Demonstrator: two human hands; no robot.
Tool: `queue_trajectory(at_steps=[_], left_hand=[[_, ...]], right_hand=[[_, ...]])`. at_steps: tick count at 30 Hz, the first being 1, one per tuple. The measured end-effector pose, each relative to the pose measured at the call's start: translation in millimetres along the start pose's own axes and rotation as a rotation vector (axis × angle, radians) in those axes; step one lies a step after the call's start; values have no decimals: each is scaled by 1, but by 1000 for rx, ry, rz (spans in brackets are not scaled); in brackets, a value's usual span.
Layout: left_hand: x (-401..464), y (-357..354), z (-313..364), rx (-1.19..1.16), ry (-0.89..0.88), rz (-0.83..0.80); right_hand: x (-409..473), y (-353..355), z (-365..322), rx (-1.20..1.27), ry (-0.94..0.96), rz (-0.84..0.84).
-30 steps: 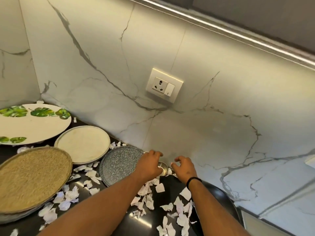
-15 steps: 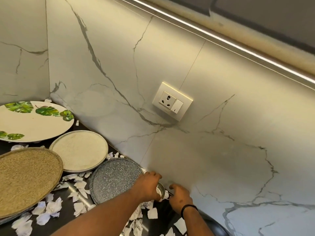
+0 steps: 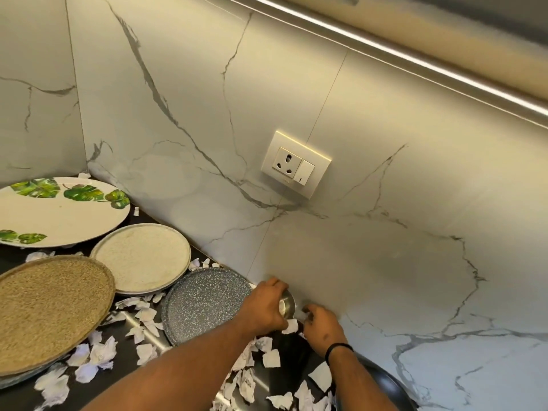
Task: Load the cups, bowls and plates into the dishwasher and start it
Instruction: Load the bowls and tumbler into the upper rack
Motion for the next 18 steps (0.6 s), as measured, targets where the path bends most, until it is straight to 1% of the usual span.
queue_trajectory(at_steps=[3,10,12,15,18], left_hand=[[-7,30,8,-44,-11,65],[-34,88,20,-65,-35,149],[-44,101,25,-78,-42,146],[-57,112,33,-139,-60,129],[-68,107,44,-209,-113,90]], right_hand=[[-8,22,-8,84,9,68],[-46,62,-48,106,56,173],[-62,72,-57,120,57,203],[-87,85,-64,210,33,283],[-118,86,-56,369,-64,347]])
Point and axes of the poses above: each hand's wrist, its own x-axis towards the middle knuckle, its own y-axis out of the back of the hand, z = x × y, the point moved 2 cm from there along x, towards the middle knuckle, and after that the axes turned 1 degree about x, right-handed, at the moved point
